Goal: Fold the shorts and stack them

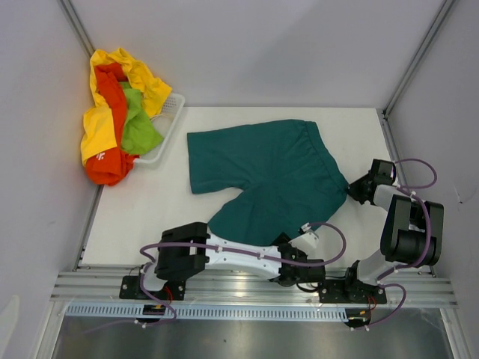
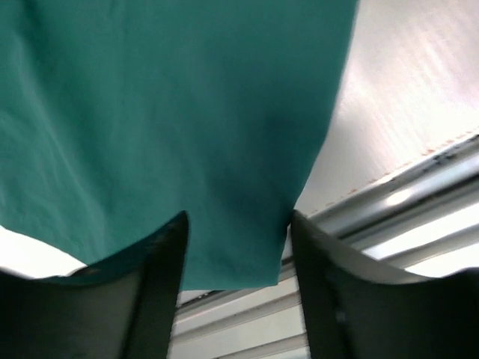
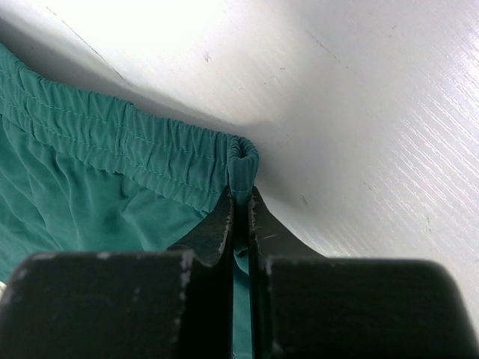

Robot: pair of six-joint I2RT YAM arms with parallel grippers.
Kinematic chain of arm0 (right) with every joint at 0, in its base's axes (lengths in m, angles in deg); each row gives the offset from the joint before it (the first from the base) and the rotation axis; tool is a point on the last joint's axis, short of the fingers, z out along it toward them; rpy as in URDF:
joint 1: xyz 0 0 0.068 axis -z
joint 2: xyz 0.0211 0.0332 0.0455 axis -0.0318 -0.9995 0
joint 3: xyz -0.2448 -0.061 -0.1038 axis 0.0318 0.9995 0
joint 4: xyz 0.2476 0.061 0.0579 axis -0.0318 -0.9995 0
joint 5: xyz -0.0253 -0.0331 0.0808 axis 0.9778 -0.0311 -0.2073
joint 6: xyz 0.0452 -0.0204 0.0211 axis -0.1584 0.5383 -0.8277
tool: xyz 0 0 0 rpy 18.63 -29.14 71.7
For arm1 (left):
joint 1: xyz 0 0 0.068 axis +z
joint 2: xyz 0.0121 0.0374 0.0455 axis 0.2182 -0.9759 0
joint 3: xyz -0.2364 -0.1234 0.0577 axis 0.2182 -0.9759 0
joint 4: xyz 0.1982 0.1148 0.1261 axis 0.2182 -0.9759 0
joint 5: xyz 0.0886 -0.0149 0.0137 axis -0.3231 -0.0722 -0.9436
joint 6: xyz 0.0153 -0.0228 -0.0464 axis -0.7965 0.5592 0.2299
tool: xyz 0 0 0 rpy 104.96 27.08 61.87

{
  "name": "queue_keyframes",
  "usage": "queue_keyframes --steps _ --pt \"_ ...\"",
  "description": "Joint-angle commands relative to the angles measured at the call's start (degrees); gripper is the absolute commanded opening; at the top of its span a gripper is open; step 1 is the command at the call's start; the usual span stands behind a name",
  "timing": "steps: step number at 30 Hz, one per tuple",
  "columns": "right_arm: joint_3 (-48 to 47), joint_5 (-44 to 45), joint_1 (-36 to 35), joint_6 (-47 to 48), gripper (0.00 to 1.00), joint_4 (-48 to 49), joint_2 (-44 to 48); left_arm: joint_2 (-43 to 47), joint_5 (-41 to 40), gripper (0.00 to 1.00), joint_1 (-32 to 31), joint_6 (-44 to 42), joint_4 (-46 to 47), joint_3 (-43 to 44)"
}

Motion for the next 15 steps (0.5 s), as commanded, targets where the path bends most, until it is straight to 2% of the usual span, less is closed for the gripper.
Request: queue_keyframes --steps 1,10,13,15 --pt "-1.42 0.27 0.19 0.56 0.0 -0.82 1.51 -1.13 -3.18 0.56 0.15 2.57 -3.58 1.9" --pt "-1.77 0.36 0.46 0.38 0.0 -1.09 1.69 -0.08 -1.07 0.43 0.24 3.8 -3.14 -1.96" --pt "-2.12 0.45 0.63 0.47 0.0 -1.7 1.86 0.01 -1.68 0.33 0.24 5.12 -4.9 -2.93" --pt "-2.38 0.62 0.89 0.47 0.0 -2.14 2.13 0.01 -2.56 0.21 0.33 6.61 -7.0 -3.73"
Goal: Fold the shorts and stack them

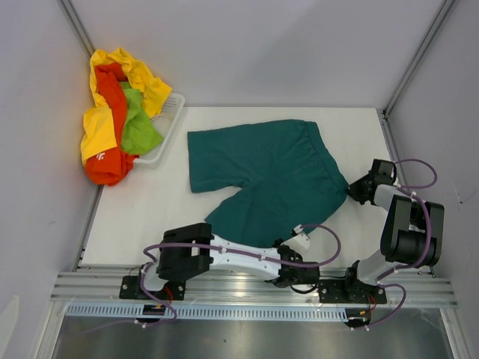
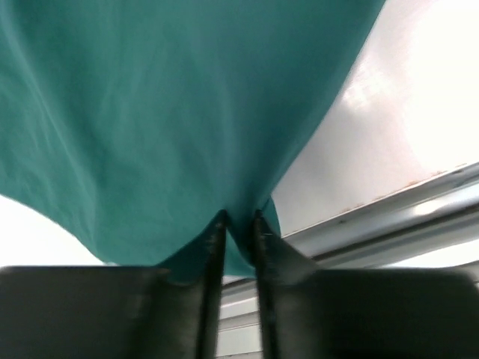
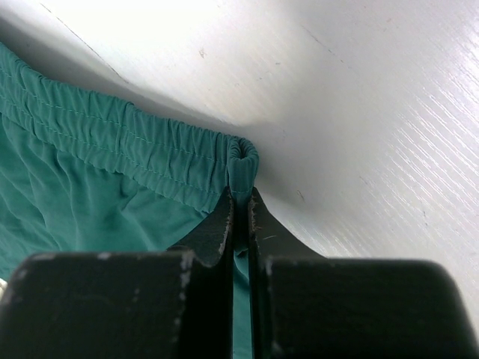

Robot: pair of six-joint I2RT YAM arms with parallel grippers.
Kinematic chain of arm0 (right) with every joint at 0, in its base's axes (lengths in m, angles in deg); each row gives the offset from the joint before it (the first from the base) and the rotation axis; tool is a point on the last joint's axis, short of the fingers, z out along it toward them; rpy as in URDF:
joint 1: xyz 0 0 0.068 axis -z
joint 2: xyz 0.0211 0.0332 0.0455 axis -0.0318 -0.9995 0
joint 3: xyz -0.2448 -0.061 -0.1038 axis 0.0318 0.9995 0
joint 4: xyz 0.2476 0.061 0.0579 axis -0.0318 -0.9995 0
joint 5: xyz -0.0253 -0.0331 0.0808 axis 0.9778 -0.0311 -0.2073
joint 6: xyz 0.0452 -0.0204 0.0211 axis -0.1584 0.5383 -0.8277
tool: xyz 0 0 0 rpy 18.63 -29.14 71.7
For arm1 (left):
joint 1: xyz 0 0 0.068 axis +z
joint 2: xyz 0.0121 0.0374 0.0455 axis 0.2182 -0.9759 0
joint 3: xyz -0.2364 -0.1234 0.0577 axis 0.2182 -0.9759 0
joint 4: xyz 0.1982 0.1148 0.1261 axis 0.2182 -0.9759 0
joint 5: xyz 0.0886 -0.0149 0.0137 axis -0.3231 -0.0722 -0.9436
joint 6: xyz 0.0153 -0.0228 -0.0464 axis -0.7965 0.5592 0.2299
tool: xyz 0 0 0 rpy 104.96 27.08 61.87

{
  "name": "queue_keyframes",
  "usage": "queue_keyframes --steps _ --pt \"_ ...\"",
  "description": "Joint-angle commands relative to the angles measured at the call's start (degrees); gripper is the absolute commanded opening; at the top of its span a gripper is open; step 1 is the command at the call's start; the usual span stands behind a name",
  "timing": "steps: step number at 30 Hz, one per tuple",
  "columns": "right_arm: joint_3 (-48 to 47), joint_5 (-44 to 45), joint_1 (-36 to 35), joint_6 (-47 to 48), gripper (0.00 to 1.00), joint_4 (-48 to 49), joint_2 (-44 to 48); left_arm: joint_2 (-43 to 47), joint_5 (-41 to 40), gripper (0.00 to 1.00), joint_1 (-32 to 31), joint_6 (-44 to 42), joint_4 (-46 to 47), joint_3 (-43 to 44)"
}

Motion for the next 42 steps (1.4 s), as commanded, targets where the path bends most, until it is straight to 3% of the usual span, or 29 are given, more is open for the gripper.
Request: queue_keyframes --steps 1,3,9,14,18,24,25,27,28,31,35,38,42 --pt "-2.34 0.86 0.74 0.49 0.0 -1.44 1.98 1.39 -2.32 0.16 0.35 3.53 -4.61 -1.39" --pt "-2.61 1.04 0.83 0.41 0.0 -1.7 2.24 1.83 -3.11 0.0 0.35 4.85 -6.27 -2.35" --pt "-4.1 1.3 0.83 0.58 0.0 -3.02 2.24 6.22 -5.05 0.0 0.7 3.28 -8.39 -2.89" --pt "-4.45 1.56 0.66 0.84 0.0 -3.64 2.15 13.32 -2.18 0.0 3.51 -7.6 -4.37 -2.36" --pt "-4.63 2.0 0.66 1.11 0.0 -4.08 1.8 24.12 10.64 0.0 11.57 -20.0 6.97 -6.22" --pt "-4.98 2.0 0.22 0.76 0.0 -3.73 1.1 22.14 9.38 0.0 19.76 -25.73 3.84 -2.72" --pt "-5.24 1.92 0.22 0.76 0.0 -3.73 0.75 19.43 8.41 0.18 20.39 -24.78 2.78 -1.58" --pt "-5.5 2.09 -0.13 0.67 0.0 -3.9 0.48 17.04 6.82 0.36 20.83 -23.98 1.2 -0.43" --pt "-5.68 2.18 -0.13 0.76 0.0 -3.82 0.39 16.08 6.38 0.54 20.92 -23.54 1.36 -0.51" --pt "-5.95 2.18 -0.22 0.93 0.0 -3.82 -0.13 14.84 4.37 0.71 20.83 -21.44 1.37 -1.04" --pt "-5.86 2.01 -0.4 0.84 0.0 -3.46 -0.75 16.24 -3.8 0.77 21.09 -16.34 -3.9 -0.16" --pt "-5.86 2.01 -0.75 0.84 0.0 -3.2 -1.27 18.78 -1.2 0.75 20.75 -17.91 -2.86 0.02" --pt "-5.86 1.92 -0.75 0.93 0.0 -2.85 -1.72 22.38 -0.22 0.75 15.75 -15.29 -2.68 0.01"
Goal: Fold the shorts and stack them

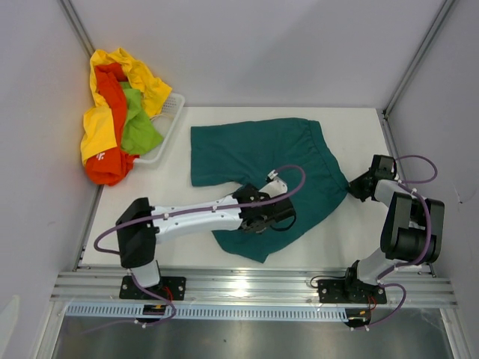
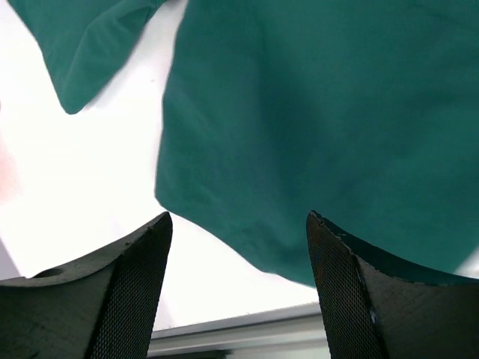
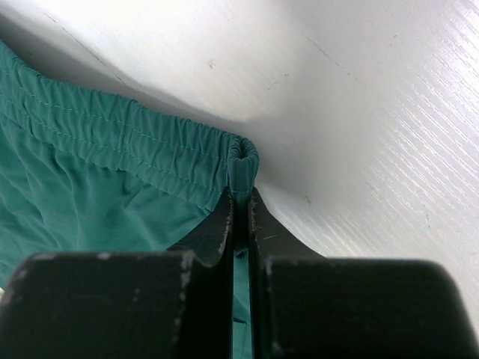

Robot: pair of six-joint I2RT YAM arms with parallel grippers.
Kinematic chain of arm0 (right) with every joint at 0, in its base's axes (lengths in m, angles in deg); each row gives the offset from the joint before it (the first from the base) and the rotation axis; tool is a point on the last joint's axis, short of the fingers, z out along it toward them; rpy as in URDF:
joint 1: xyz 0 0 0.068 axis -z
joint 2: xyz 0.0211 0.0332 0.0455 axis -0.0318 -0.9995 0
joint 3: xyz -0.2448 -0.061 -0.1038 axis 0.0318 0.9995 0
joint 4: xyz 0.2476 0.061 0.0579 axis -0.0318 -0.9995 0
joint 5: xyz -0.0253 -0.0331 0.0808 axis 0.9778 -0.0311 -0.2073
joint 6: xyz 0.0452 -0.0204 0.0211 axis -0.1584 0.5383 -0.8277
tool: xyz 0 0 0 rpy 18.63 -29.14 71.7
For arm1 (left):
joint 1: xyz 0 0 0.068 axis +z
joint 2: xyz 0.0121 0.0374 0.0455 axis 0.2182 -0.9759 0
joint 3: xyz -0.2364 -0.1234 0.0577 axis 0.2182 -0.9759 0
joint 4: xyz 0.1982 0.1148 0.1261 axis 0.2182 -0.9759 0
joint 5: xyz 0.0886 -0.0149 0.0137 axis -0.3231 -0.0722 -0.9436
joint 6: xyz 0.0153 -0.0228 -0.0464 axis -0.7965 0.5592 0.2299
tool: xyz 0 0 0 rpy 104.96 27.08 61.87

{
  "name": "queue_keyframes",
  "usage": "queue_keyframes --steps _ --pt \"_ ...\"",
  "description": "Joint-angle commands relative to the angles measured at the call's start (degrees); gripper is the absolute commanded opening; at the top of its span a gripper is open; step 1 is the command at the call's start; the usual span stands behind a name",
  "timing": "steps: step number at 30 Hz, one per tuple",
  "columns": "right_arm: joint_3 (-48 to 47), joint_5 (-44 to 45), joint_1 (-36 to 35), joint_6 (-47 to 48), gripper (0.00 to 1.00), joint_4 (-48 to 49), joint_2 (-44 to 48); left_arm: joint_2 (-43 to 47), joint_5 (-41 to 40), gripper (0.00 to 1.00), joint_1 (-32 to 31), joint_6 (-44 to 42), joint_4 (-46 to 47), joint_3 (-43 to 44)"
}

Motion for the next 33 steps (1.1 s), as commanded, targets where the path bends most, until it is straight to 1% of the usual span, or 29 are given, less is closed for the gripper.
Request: queue_keyframes --steps 1,5,8,11,13,14,15,18,22,26,30,31,33 --pt "-1.92 0.87 -0.44 0.58 0.0 1.48 -0.54 5.85 -0.94 0.75 -5.31 3.76 -0.49 1.96" --pt "-2.01 0.69 -0.44 0.84 0.0 1.48 -0.54 6.2 0.11 0.74 -9.62 8.33 -0.58 2.4" --pt "-2.1 0.52 -0.44 0.93 0.0 1.31 -0.36 5.59 0.64 0.72 -14.45 11.14 1.43 1.96" --pt "-2.27 0.34 -0.44 0.85 0.0 1.3 -0.53 4.1 0.29 0.71 -21.64 13.87 3.81 2.48" --pt "-2.45 0.16 -0.44 0.93 0.0 1.13 -0.62 2.96 0.12 0.71 -23.94 15.89 4.43 2.4" --pt "-2.45 0.08 -0.44 0.85 0.0 1.13 -0.62 0.86 0.03 0.72 -24.56 17.11 3.73 2.66" --pt "-2.36 0.08 -0.44 0.85 0.0 1.13 -0.54 -0.12 0.03 0.72 -25.0 19.65 2.86 2.66" --pt "-2.19 -0.19 -0.44 0.85 0.0 1.3 -0.45 -3.99 0.03 0.73 -25.1 21.25 2.75 1.52" --pt "-2.01 -0.36 -0.44 0.76 0.0 1.48 -0.45 -6.19 -3.21 0.75 -24.4 22.57 3.29 0.2" --pt "-1.84 -0.45 -0.44 0.85 0.0 1.48 -0.18 -7.07 -3.66 0.75 -20.01 22.93 3.46 -1.38" --pt "-1.57 -0.36 -0.44 0.85 0.0 1.74 -0.18 -8.03 -4.01 0.75 -17.8 21.17 5.39 -2.96" --pt "-1.57 -0.45 -0.44 0.76 0.0 1.83 -0.18 -8.38 -4.19 0.74 -16.93 21.0 5.48 -3.13" --pt "-1.48 -0.45 -0.44 0.76 0.0 1.92 -0.27 -8.91 -3.4 0.7 -16.05 19.77 7.05 -3.66"
